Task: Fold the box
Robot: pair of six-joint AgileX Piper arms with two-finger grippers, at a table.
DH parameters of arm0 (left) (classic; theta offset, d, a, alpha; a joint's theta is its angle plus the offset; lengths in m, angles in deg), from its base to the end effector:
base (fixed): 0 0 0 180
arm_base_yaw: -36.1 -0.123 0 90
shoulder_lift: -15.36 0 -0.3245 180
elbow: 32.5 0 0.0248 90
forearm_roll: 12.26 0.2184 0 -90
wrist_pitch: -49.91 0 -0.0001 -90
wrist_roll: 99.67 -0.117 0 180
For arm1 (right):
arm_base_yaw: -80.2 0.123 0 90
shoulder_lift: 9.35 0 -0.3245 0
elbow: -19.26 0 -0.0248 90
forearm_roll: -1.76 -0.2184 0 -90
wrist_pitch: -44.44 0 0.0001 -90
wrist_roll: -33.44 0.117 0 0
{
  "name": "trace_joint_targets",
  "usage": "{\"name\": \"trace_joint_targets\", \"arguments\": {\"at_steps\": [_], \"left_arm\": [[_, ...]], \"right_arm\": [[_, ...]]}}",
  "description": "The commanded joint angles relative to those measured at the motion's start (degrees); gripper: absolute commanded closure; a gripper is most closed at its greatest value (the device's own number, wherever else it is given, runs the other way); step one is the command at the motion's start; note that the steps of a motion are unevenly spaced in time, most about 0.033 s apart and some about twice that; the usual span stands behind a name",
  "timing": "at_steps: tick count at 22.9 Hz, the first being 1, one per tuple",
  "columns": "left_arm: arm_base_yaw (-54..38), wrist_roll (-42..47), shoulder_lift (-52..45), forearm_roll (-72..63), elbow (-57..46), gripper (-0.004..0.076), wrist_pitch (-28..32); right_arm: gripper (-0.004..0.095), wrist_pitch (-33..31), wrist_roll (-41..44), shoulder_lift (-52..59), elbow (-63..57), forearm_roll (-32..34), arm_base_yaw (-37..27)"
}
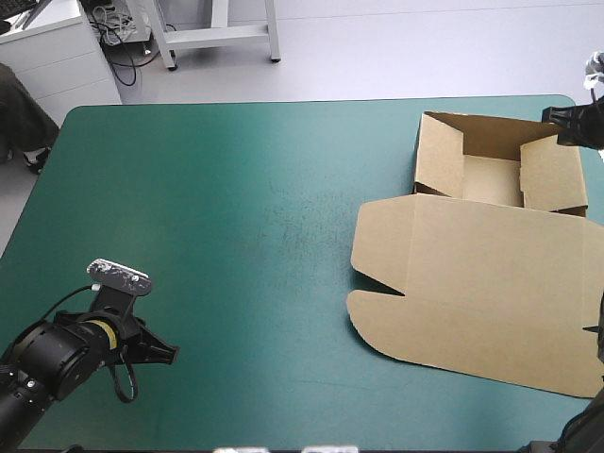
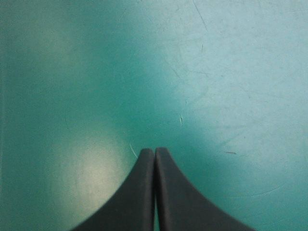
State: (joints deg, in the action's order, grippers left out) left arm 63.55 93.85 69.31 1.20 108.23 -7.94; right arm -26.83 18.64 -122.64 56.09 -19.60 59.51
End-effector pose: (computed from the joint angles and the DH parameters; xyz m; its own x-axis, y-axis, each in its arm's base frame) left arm 0.0862 -0.0188 0.2981 -0.8064 0.2984 -0.5105 0.2791 0.9532 0.1163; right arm 0.3842 -0.1019 0.4047 -0.7932 0.1661 -0.5859 0.0483 0.9762 0.2114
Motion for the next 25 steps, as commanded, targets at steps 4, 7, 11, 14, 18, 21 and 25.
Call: {"name": "trace_joint_targets", "arguments": {"at_steps": [4,7,11,14,18,21,25], "left_arm": [[0.2,0.8,-0.5,1.1,1.2,0.0756,2.5],[0.2,1.4,-0.5,1.1,1.2,0.0756,4.0],[0.2,1.4,-2.1,1.8,1.2,0.0756,7.1],[0.2,1.4,-6.0,2.6,1.2,0.0756,7.1],[0.2,1.4,-11.4,2.6,0.0,0.0756,6.5],[0.2,1.4,-16.1,2.3,-2.3,0.0756,6.0],[0.2,1.4,-20.6,1.3,-5.7,0.0756,6.0]], "right_arm": [[0.0927,-0.2,-0.6,6.5,0.5,3.6,8.0],[0.0927,-0.2,-1.0,9.8,-2.8,7.3,14.2],[0.0927,0.5,-0.5,16.9,-10.4,12.3,21.7],[0.0927,5.1,0.5,25.8,-21.0,11.9,24.8],[0.0927,10.2,0.6,35.0,-33.6,10.7,25.4],[0.0928,14.3,0.5,43.4,-44.6,10.7,25.4],[0.0928,15.3,0.5,51.2,-53.7,10.7,25.4]]}}
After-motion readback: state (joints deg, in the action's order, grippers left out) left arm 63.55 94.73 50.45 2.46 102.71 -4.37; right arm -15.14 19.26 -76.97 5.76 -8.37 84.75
